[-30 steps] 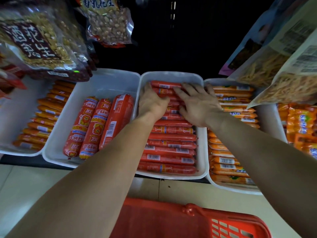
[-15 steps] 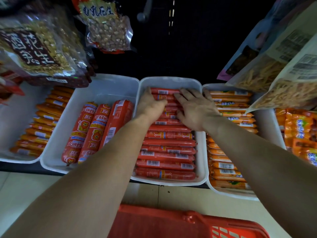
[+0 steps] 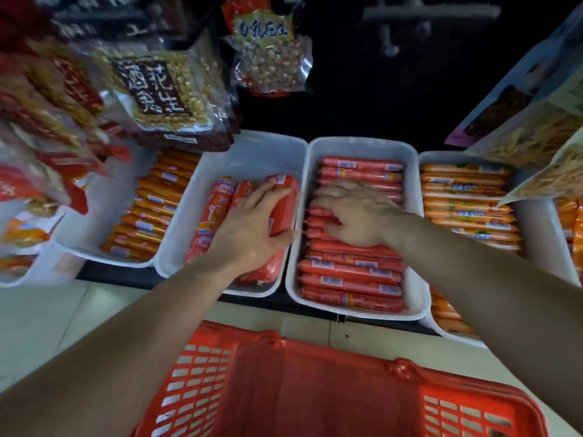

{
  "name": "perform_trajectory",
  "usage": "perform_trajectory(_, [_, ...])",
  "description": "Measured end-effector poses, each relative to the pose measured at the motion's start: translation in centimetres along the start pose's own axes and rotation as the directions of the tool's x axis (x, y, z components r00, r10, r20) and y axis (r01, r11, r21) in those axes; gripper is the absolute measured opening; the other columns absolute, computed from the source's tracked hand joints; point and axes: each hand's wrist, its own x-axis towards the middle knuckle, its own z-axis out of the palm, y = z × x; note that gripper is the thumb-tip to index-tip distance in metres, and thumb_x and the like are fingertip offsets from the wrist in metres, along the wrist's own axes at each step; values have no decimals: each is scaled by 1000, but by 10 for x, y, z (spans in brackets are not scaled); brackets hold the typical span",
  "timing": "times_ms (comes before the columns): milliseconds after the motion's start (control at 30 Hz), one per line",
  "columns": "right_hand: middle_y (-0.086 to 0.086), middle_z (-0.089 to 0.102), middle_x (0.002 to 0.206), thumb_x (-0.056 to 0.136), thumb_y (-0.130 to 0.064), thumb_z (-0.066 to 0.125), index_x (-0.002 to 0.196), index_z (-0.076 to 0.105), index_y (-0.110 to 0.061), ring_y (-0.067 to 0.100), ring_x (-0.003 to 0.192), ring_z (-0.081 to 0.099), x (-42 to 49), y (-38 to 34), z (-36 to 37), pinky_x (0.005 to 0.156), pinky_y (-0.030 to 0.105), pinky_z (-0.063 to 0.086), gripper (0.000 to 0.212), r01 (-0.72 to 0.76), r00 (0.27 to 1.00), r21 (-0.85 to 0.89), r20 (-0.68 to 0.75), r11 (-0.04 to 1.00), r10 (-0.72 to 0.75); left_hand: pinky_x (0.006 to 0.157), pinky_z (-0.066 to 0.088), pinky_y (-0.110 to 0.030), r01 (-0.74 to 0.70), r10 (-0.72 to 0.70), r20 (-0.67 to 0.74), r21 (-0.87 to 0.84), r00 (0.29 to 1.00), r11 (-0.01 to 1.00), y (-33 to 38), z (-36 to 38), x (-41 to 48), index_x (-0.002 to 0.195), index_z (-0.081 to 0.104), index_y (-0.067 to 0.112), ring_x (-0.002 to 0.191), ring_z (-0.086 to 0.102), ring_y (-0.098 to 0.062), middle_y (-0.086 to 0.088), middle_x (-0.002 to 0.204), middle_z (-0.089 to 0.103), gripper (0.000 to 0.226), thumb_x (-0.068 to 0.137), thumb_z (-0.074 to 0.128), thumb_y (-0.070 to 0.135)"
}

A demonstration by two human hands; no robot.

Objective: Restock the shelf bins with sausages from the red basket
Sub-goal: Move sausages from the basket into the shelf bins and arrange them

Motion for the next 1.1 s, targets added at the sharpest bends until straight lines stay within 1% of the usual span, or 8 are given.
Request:
perform_trajectory(133, [-10, 37, 152, 88, -68, 41, 147, 37, -36, 20, 142, 24, 9, -1, 6, 117, 45, 21, 67, 37, 999, -82, 8, 996, -36, 109, 42, -40, 63, -74, -39, -229, 997, 971, -3, 12, 5, 140, 36, 47, 134, 44, -11, 19, 152, 35, 85, 69, 82, 46])
perform_trajectory(300, [-9, 46, 144, 82, -77, 31, 135, 49, -34, 21, 135, 33, 9, 2, 1, 110, 47, 33, 70, 51, 999, -160, 16, 986, -49, 105, 46, -42, 65, -81, -54, -251, 995, 966, -3, 16, 8, 137, 37, 48, 126, 49, -13, 19, 145, 41, 85, 66, 83, 43])
perform_trajectory(400, [-8, 49, 142, 82, -71, 32, 135, 51, -32, 22, 134, 36, 4, -2, 2, 110, 48, 36, 68, 66, 997, -113, -19, 991, -68, 105, 46, -41, 62, -79, -55, -261, 995, 963, -2, 16, 6, 138, 37, 46, 125, 49, -12, 18, 143, 43, 84, 69, 84, 41])
perform_trajectory(533, [-12, 55, 136, 94, -46, 48, 134, 54, -34, 21, 131, 40, -4, -6, 14, 107, 45, 40, 42, 160, 986, -19, -52, 987, -160, 106, 46, -41, 67, -86, -53, -288, 995, 955, -2, 16, 5, 138, 37, 45, 126, 48, -12, 17, 143, 43, 83, 70, 85, 40])
perform_trajectory(667, [-14, 49, 142, 95, -51, 43, 129, 54, -38, 17, 135, 34, -3, 2, 12, 108, 44, 40, 38, 148, 989, -51, -15, 988, -149, 106, 47, -40, 94, -106, -25, -295, 994, 951, 1, 13, 3, 138, 36, 48, 125, 49, -11, 19, 143, 42, 83, 72, 85, 42])
perform_trajectory(800, [-11, 48, 145, 95, -41, 51, 134, 56, -33, 18, 136, 32, -4, -2, 12, 113, 38, 33, 40, 135, 990, 5, -42, 991, -135, 106, 46, -40, 95, -105, -18, -298, 994, 950, 2, 11, 3, 139, 36, 47, 125, 49, -11, 18, 143, 42, 82, 72, 85, 41])
perform_trajectory(967, [-16, 50, 140, 96, -41, 49, 141, 49, -32, 15, 135, 29, -10, -15, 18, 113, 41, 32, 46, 194, 981, -5, -14, 981, -194, 104, 48, -41, 99, -110, -19, -304, 994, 947, 3, 11, 3, 137, 37, 47, 123, 50, -11, 17, 140, 44, 82, 72, 85, 38])
perform_trajectory(1100, [-17, 51, 133, 98, -48, 42, 134, 52, -35, 18, 127, 35, -5, -12, 12, 107, 42, 36, 40, 203, 979, -79, 8, 976, -203, 105, 47, -40, 105, -111, -2, -293, 994, 950, 4, 7, 3, 138, 37, 46, 123, 50, -11, 17, 140, 44, 82, 72, 85, 39])
